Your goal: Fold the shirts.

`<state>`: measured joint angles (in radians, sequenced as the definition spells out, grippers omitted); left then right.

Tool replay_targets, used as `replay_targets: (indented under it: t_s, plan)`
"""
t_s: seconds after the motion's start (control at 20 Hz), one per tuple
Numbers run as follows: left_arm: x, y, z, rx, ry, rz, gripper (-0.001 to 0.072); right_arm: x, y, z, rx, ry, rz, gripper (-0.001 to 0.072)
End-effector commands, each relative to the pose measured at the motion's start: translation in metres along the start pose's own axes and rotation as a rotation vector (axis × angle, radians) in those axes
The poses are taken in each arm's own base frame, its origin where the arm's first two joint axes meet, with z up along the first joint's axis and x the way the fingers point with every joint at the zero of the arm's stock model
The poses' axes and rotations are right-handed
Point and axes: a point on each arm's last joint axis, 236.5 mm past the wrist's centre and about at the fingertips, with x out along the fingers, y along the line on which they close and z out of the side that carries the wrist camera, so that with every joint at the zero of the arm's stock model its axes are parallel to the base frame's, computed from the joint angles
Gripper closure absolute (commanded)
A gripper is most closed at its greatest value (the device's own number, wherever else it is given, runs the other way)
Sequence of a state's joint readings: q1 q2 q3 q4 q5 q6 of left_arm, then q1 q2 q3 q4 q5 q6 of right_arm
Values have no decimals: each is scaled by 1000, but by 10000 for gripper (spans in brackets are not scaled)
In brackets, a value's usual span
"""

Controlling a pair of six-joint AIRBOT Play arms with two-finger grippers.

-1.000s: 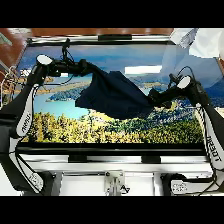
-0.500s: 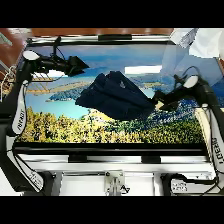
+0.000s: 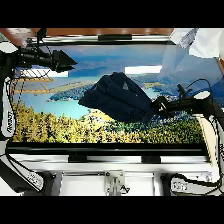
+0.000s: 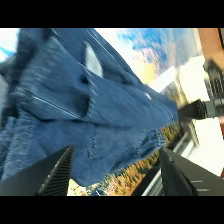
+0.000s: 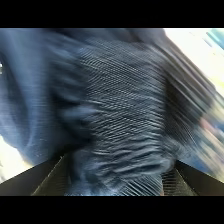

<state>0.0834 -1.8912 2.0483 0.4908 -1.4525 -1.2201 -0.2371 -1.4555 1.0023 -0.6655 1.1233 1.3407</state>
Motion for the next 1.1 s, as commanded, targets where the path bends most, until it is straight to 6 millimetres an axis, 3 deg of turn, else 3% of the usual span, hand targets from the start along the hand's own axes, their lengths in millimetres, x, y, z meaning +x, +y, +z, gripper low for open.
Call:
replay_targets:
  t_s: [0.0,0.1,0.2,0.4,0.5,0.6,0.7,0.8,0.9,1.05]
  plan:
    - [-2,-4,-4,5,19,-5,108,-43,65,77,-19,-300,255,24]
    - [-1,-5,-5,6,21,-6,108,-82,91,113,-79,-423,273,32]
    - [1,-5,-5,7,23,-8,108,-91,88,121,-135,-438,175,32]
    - [3,-8,-7,8,31,-12,108,-70,22,89,-139,-269,-134,31]
    - [3,-8,-7,6,31,-12,108,-71,-9,58,-149,-124,-247,30]
    - [3,-9,-8,6,37,-15,108,-73,-30,33,-82,-26,-250,30]
    - [3,-10,-13,6,57,-22,107,-56,-43,12,25,19,-176,23]
    - [3,-11,-14,6,62,-23,107,-24,-47,0,97,-1,-96,20]
    - [3,-11,-14,6,62,-23,108,4,-56,-4,156,-60,-90,19]
    - [2,-11,-14,6,62,-23,108,22,-65,2,187,-147,-114,19]
